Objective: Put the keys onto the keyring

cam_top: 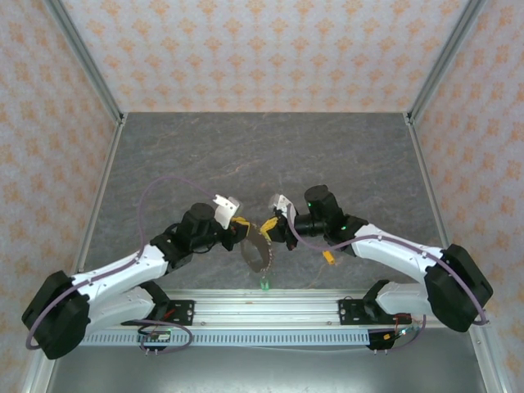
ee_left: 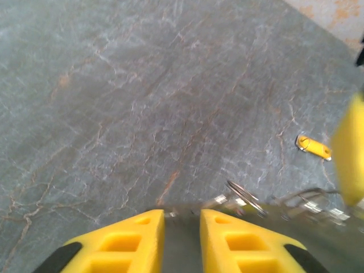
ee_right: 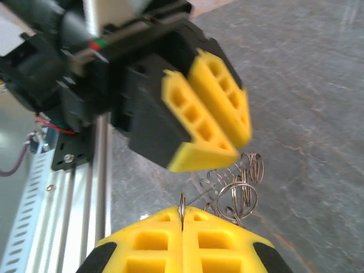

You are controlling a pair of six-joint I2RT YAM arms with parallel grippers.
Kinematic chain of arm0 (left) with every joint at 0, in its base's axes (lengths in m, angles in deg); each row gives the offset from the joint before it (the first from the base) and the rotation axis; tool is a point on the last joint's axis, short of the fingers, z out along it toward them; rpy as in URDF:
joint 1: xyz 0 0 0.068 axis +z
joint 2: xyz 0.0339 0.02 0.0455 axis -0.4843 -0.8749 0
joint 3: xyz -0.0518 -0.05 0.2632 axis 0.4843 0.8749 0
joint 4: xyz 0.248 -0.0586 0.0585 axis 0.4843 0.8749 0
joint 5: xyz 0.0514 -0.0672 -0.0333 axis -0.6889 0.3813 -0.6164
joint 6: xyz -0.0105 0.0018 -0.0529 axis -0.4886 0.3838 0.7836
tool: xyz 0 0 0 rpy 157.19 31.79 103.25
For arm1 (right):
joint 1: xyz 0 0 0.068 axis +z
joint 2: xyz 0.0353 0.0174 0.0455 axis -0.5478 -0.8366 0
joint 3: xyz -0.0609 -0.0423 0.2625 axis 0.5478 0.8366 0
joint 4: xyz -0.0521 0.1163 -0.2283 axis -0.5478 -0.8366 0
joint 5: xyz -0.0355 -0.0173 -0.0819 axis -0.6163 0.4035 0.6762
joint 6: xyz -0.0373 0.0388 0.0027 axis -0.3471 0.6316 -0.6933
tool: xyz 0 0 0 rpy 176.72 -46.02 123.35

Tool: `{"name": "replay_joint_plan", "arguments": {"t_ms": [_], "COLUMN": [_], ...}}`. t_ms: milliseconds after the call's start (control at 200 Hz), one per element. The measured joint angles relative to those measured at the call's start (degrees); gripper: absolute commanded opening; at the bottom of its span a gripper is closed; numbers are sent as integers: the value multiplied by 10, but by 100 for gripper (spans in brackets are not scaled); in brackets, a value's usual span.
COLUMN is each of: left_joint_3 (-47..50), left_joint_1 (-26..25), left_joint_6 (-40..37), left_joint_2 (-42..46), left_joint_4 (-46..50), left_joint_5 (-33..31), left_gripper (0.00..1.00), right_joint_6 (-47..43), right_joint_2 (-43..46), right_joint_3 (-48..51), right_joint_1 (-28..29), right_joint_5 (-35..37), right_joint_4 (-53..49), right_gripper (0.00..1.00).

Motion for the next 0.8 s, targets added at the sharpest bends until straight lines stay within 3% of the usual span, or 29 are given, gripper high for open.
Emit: {"name": "replay_joint_plan", "arguments": {"t_ms": [520, 801], "left_joint_3": [-17, -12], "left_joint_1": [0, 0], "left_joint_6": [16, 15], "left_joint_2": [-87, -48], "left_joint_4": [-62, -90], "left_joint_5": [29, 31], "left_gripper": [14, 18], "right_joint_6": [9, -5], "right_joint_2": [-37, -23], "right_joint_3": [9, 50], "right_joint_1": [2, 4], "right_joint_5": [-36, 55], "right_joint_4": [38, 69], "right_gripper": [0, 0]}}
